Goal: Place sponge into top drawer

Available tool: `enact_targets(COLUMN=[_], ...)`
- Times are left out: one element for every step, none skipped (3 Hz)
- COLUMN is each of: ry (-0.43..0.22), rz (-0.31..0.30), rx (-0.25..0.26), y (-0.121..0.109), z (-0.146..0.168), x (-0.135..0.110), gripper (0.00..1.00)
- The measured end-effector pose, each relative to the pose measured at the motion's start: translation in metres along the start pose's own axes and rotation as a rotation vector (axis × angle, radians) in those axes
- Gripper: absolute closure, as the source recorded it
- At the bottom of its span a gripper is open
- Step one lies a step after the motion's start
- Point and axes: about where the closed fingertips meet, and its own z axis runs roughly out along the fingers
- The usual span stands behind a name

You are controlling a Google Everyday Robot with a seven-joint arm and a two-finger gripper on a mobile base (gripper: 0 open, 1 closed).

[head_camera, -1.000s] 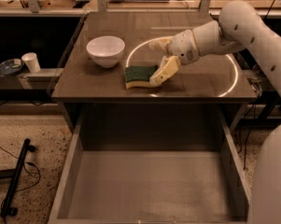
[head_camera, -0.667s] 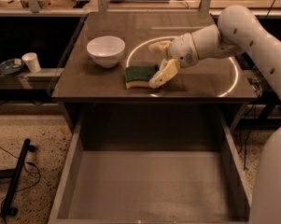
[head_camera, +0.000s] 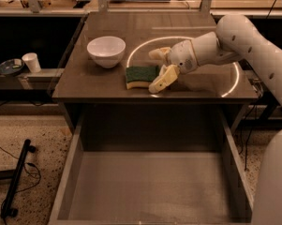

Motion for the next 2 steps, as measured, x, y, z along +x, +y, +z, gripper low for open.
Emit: enact_targets(ry=[0.0,0.001], rz=[0.001,0.038], rx=[-0.001,-0.017], y=[0.0,0.001], z=[0.0,0.008], x=[0.0,0.013], gripper=[0.0,0.0])
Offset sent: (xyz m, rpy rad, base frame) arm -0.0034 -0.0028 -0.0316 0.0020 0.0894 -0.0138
